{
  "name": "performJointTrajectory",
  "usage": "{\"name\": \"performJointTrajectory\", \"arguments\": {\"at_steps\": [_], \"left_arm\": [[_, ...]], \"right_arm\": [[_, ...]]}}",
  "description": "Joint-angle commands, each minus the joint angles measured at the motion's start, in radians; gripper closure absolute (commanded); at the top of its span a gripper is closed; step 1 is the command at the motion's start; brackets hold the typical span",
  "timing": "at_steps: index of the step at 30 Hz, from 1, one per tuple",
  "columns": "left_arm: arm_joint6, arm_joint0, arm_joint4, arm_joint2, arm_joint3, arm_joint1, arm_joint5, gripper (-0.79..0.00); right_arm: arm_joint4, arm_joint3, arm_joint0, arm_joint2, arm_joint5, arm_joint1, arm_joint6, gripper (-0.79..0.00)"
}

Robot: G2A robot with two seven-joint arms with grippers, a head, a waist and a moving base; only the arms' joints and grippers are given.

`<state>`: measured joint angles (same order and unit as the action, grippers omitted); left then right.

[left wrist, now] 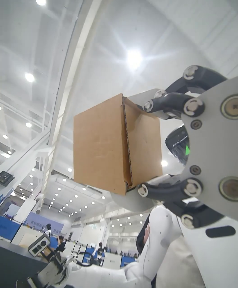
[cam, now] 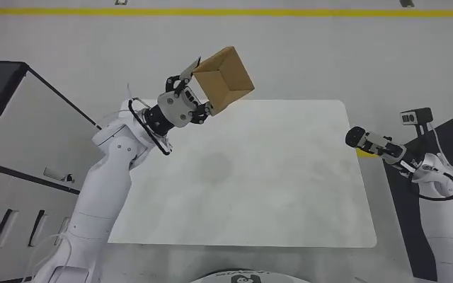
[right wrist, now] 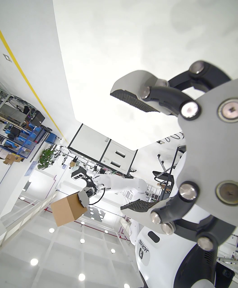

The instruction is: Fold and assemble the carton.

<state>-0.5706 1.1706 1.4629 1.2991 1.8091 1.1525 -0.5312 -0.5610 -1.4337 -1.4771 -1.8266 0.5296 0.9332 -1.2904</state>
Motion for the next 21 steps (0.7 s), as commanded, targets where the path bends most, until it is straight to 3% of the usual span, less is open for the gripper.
{"name": "performJointTrajectory", "arguments": {"at_steps": [1,11,14,21], "left_arm": [[0.027,0.003,0.035,-0.001,0.001,0.001,-0.032,0.000],[0.084,0.020,0.084,0.002,-0.003,0.003,-0.037,0.000],[0.106,0.044,0.249,-0.001,-0.021,0.012,-0.025,0.000],[0.195,0.043,0.431,-0.011,-0.027,0.022,-0.066,0.000]], "right_arm": [[0.000,0.000,0.000,0.000,0.000,0.000,0.000,-0.785],[0.000,0.000,0.000,0.000,0.000,0.000,0.000,-0.785],[0.000,0.000,0.000,0.000,0.000,0.000,0.000,-0.785],[0.000,0.000,0.000,0.000,0.000,0.000,0.000,-0.785]]}}
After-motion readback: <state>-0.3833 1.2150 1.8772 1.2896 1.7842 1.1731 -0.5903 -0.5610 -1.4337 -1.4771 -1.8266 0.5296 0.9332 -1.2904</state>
